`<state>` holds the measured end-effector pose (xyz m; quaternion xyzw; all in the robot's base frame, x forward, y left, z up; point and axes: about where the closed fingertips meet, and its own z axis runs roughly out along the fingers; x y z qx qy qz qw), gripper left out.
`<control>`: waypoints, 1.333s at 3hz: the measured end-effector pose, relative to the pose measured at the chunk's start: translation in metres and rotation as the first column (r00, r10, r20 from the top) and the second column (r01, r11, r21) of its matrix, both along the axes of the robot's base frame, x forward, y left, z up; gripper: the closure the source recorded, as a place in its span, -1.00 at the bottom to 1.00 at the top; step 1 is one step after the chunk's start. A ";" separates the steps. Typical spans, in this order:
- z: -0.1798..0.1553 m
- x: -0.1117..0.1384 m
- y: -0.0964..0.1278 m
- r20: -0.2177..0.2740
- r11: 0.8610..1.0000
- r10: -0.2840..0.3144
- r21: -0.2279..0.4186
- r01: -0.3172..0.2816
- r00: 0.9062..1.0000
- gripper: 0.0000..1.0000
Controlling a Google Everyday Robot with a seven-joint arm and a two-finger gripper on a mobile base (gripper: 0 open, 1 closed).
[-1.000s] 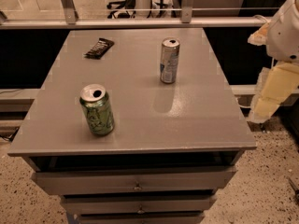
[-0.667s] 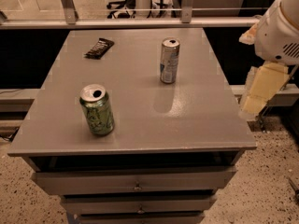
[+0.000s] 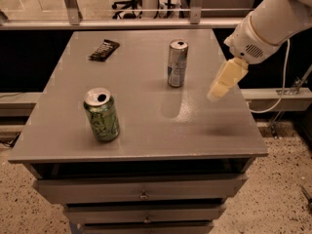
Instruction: Knock redbull can over
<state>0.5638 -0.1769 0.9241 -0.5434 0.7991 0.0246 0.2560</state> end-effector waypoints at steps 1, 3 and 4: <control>-0.023 0.042 0.004 0.019 0.992 -0.071 0.106 0.069 0.997 -1.00; -0.020 0.065 0.058 0.073 0.923 -0.044 0.383 0.013 0.996 -1.00; -0.011 0.062 0.086 0.093 0.882 -0.015 0.470 -0.031 0.996 -1.00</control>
Offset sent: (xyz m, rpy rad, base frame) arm 0.0784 0.0353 -0.0251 0.4107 -0.0807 -0.0756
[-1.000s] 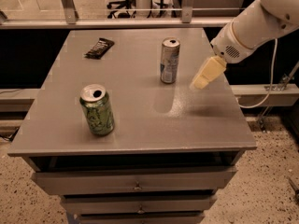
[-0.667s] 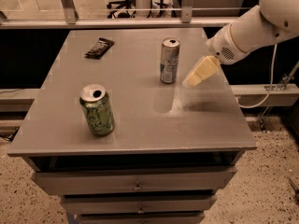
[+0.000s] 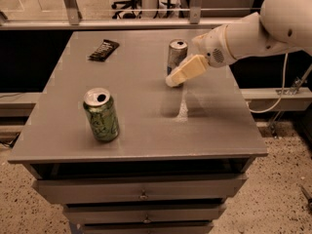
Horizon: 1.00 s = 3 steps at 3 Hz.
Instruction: Knock redbull can over
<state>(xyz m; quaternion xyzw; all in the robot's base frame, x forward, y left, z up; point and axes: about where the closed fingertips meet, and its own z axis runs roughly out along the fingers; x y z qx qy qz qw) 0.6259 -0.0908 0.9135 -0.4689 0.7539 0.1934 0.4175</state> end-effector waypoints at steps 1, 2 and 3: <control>-0.005 -0.022 0.043 -0.037 0.993 0.074 0.098 -0.070 0.997 -1.00; -0.010 -0.040 0.071 -0.079 0.982 0.130 0.147 -0.117 0.988 -1.00; 0.011 -0.059 0.095 -0.057 0.962 0.204 0.196 -0.190 0.977 -1.00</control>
Offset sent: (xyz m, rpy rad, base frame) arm -0.0611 0.0980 -0.0159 0.2001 0.1460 0.1798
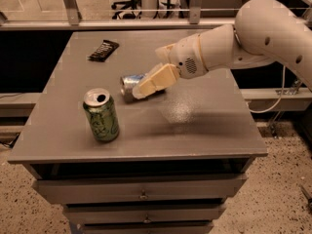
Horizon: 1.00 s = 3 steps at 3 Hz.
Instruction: Knock redbull can over
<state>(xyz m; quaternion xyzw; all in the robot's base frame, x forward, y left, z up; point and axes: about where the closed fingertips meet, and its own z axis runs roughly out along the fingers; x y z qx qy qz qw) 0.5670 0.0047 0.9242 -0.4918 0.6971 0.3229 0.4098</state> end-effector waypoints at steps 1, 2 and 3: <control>0.009 -0.004 0.002 0.034 1.000 0.018 0.025 -0.019 0.999 -1.00; 0.008 0.004 -0.012 0.062 1.000 0.000 0.031 -0.002 0.998 -1.00; 0.000 0.029 -0.057 0.118 0.999 -0.042 0.007 0.042 0.992 -1.00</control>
Offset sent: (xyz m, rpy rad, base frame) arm 0.0158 -0.0337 0.0060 0.0384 -0.0950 -0.0300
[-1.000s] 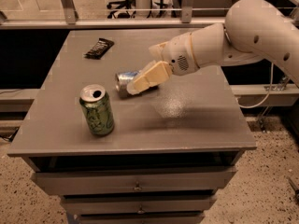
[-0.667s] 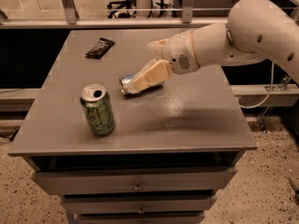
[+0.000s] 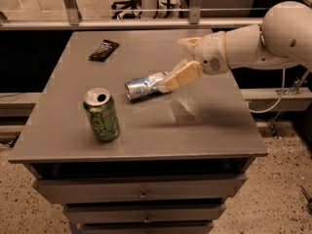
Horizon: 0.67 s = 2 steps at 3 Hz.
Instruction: Knock redbull can over
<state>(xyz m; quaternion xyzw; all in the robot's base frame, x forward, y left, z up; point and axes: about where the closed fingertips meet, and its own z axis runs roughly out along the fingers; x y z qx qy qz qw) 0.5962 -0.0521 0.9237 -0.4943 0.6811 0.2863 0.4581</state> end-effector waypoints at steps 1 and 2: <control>0.002 0.022 -0.057 0.078 0.997 -0.052 -0.053 0.056 0.996 -1.00; 0.005 0.037 -0.116 0.138 0.988 -0.102 -0.103 0.116 0.985 -1.00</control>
Offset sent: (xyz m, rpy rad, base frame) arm 0.0534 -0.1949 0.0111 -0.1808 -0.2037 -0.1891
